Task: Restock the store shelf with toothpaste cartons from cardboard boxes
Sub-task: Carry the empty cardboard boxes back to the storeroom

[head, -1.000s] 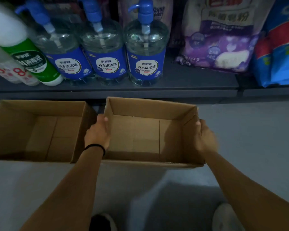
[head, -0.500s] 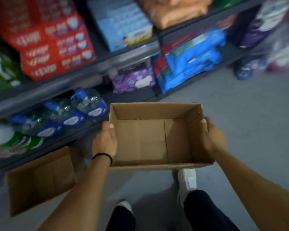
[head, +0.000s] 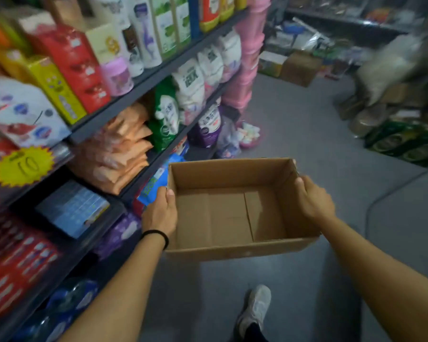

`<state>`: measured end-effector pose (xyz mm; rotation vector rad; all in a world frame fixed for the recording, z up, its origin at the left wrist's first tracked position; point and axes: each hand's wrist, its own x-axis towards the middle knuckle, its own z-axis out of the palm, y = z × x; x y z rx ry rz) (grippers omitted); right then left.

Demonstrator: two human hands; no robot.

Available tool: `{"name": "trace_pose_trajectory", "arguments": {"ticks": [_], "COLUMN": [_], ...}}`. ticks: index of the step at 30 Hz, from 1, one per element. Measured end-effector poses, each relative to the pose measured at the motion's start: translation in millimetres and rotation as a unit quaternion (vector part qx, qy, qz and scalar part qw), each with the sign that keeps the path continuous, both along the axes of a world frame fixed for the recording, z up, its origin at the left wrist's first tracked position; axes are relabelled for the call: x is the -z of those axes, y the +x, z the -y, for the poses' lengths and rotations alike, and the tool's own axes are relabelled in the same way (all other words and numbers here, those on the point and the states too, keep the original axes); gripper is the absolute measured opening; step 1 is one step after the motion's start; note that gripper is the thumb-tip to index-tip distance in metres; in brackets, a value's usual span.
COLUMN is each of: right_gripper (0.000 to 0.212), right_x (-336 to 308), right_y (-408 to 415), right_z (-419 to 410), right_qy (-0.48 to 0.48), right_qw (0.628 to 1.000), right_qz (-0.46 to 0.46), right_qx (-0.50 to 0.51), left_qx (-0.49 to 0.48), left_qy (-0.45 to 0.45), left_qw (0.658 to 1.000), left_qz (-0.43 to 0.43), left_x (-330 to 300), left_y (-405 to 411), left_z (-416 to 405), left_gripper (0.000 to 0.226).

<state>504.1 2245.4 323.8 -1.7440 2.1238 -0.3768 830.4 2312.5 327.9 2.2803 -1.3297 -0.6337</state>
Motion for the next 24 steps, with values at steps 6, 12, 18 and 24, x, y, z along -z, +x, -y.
{"name": "trace_pose_trajectory", "arguments": {"ticks": [6, 12, 18, 24], "right_gripper": [0.041, 0.044, 0.046, 0.045], "right_x": [-96, -154, -193, -202], "right_y": [-88, -165, -232, -285], "right_z": [52, 138, 239, 354], "right_qy": [-0.031, -0.053, -0.055, -0.059], "right_qw": [0.996, 0.989, 0.982, 0.973], "right_qz": [0.005, 0.009, 0.004, 0.016], "right_qx": [0.084, 0.140, 0.182, 0.221], "left_qx": [0.091, 0.156, 0.194, 0.218], "left_qy": [-0.044, -0.059, -0.075, -0.077], "left_qw": [0.995, 0.986, 0.978, 0.973], "left_qz": [0.019, 0.032, 0.026, 0.004], "left_x": [-92, -147, -182, -196], "left_y": [-79, -155, -226, -287], "left_z": [109, 248, 380, 519], "left_gripper": [0.030, 0.033, 0.032, 0.043]}}
